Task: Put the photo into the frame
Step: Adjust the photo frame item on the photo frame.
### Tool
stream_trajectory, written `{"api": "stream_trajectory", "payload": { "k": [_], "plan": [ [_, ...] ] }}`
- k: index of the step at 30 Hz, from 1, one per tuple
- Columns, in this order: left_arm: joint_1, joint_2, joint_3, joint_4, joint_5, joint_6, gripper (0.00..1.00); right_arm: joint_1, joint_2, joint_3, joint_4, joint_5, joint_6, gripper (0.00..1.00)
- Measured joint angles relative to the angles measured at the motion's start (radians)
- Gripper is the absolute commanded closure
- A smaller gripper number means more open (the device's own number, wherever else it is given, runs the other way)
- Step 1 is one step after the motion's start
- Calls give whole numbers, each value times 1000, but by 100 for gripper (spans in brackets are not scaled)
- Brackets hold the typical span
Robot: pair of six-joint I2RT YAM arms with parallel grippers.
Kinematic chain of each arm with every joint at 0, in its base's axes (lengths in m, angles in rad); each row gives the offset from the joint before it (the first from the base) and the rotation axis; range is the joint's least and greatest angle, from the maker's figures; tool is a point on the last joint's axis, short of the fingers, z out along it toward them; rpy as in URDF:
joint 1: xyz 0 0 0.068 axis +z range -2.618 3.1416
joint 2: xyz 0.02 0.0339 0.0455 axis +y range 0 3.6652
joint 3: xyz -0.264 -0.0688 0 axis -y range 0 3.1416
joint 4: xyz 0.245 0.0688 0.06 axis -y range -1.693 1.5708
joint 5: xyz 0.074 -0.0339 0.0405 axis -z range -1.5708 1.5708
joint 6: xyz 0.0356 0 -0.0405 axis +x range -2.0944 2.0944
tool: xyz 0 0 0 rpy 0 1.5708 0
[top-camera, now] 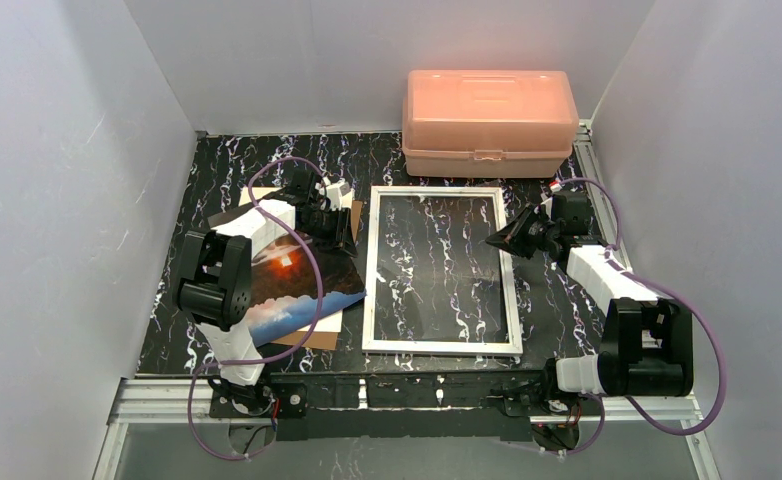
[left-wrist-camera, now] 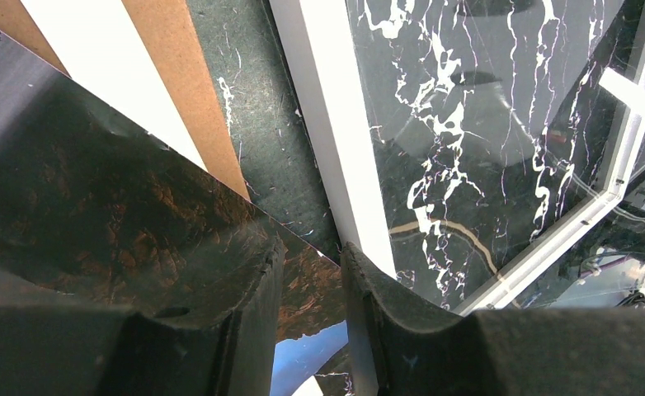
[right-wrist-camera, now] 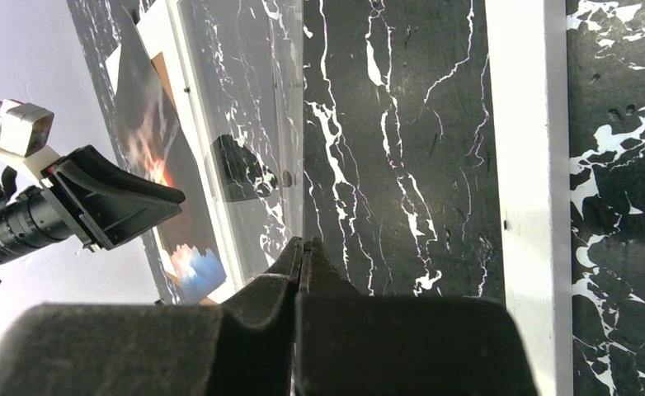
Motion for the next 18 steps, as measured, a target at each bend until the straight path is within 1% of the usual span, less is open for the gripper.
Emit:
{"api": "stream_trajectory", "payload": {
  "k": [9, 18],
  "plan": [
    [-4, 0, 0, 0, 0, -3, 70, -8, 13, 0, -43, -12, -28, 99],
    [-4, 0, 0, 0, 0, -3, 70, -13, 12, -1, -27, -25, -21, 99]
  ]
}}
